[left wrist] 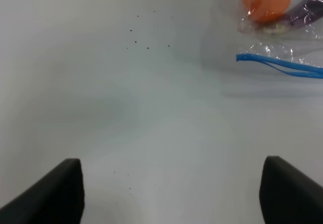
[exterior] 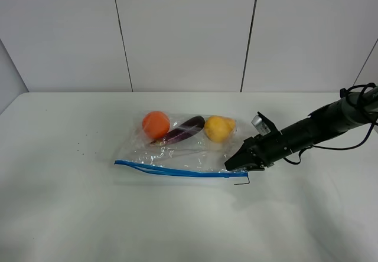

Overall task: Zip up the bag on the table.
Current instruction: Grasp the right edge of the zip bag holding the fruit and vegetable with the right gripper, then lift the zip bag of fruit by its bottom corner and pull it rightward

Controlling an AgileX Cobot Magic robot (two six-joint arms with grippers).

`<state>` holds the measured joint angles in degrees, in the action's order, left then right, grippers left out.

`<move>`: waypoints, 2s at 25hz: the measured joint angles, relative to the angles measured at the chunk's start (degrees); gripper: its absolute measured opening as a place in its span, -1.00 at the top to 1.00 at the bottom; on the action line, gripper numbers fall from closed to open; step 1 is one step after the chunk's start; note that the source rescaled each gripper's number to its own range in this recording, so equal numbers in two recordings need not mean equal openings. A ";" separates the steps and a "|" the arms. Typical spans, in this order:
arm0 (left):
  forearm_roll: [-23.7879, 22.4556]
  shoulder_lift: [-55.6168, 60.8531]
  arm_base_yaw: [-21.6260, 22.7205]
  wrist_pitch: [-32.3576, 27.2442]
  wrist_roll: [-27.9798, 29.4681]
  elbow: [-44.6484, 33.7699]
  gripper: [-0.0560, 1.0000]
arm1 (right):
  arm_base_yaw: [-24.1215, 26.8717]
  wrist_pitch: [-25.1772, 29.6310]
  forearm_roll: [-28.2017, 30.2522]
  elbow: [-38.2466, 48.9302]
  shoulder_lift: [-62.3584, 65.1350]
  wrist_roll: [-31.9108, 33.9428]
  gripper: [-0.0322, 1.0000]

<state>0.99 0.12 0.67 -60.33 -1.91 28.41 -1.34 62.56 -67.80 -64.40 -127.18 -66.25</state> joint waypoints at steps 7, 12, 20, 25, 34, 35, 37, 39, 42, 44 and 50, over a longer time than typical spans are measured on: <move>0.00 0.00 0.00 0.00 0.00 0.00 -1.00 | 0.00 0.07 1.02 0.00 0.00 0.47 0.17; 0.00 0.00 0.00 0.00 0.00 0.00 -1.00 | 0.00 0.11 0.85 0.00 0.00 0.47 0.17; 0.00 0.00 0.00 0.00 0.00 0.00 -1.00 | 0.00 0.11 0.80 0.00 0.00 0.47 0.71; 0.00 0.00 0.00 0.00 0.00 0.00 -1.00 | 0.00 0.11 0.63 0.00 0.00 0.51 0.82; 0.00 0.00 0.00 0.00 0.00 0.00 -1.00 | 0.00 0.11 0.63 0.00 0.00 0.96 0.83; 0.00 0.00 0.00 0.00 0.00 0.00 -1.00 | 0.00 0.11 0.63 0.00 0.00 1.08 0.83; 0.00 0.00 0.00 0.00 0.00 0.00 -1.00 | 0.00 0.11 0.63 0.00 0.00 1.13 0.83; 0.00 0.00 0.00 0.00 0.00 0.00 -1.00 | 0.00 0.11 0.63 0.00 0.00 1.15 0.83; 0.00 0.00 0.00 0.00 0.00 0.00 -1.00 | 0.00 0.11 0.63 0.00 0.00 1.15 0.91; 0.00 0.00 0.00 0.00 0.00 0.00 -1.00 | 0.00 0.11 0.63 0.00 0.00 1.15 0.94; 0.00 0.00 0.00 0.00 0.00 0.00 -1.00 | 0.00 4.27 -1.75 -0.60 0.00 1.90 0.94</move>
<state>0.99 0.12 0.67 -60.33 -1.91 28.41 -1.34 66.83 -69.55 -65.00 -127.18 -64.35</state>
